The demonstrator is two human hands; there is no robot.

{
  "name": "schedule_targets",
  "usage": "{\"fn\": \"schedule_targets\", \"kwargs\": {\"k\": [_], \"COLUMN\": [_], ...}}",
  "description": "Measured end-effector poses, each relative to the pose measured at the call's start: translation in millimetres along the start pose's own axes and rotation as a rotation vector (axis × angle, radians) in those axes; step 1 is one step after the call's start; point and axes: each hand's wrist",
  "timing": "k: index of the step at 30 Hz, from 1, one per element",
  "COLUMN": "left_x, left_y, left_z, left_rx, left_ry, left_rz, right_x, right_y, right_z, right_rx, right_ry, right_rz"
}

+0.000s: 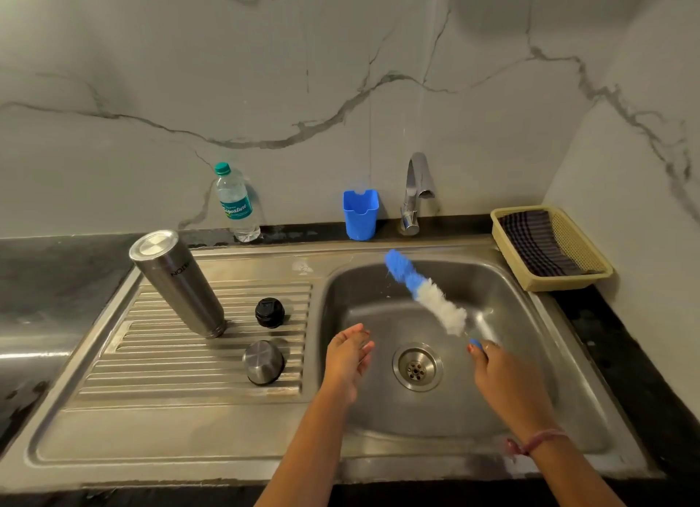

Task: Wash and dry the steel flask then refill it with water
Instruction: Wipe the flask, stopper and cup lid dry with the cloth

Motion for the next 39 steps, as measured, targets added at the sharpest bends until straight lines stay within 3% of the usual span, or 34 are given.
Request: {"fn": "schedule_targets", "kwargs": {"k": [4, 8, 10, 15, 31, 39], "left_x": [-0.2, 2.4, 3.6, 4.8, 0.1, 0.3], "left_y": [-0.4, -1.0, -1.0, -0.5, -0.5, 3.1], "left_z": [3.0, 5.6, 6.5, 7.0, 9.0, 10.5], "left_rx": [0.002, -0.001, -0.005, -0.004, 0.000, -0.012], "left_ry": [-0.025, -0.030, -0.036, -0.065, -0.069, -0.069], "left_rz": [0.000, 0.009, 0.019, 0.041, 0.026, 0.027], "right_x": [-23.0, -33.2, -29.0, -7.2, -12.6, -9.3], "right_y": [-3.7, -6.6, -9.2, -20.9, -16.9, -14.5], "right_z": [-23.0, -28.7, -24.5, -11.8, -9.8, -9.4], "right_rx": [0.197, 0.184, 0.157, -0.071, -0.008, -0.041], "right_ry": [-0.195, -0.428, -0.349, 0.019, -0.137, -0.081], "right_rz": [-0.194, -0.302, -0.302, -0.054, -0.064, 0.004]}}
Point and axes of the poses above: each hand's wrist, its own y-axis away from the middle knuckle, its own z-axis out of the palm, x = y × z, and after that the axes turned 14 degrees about -y, right-handed
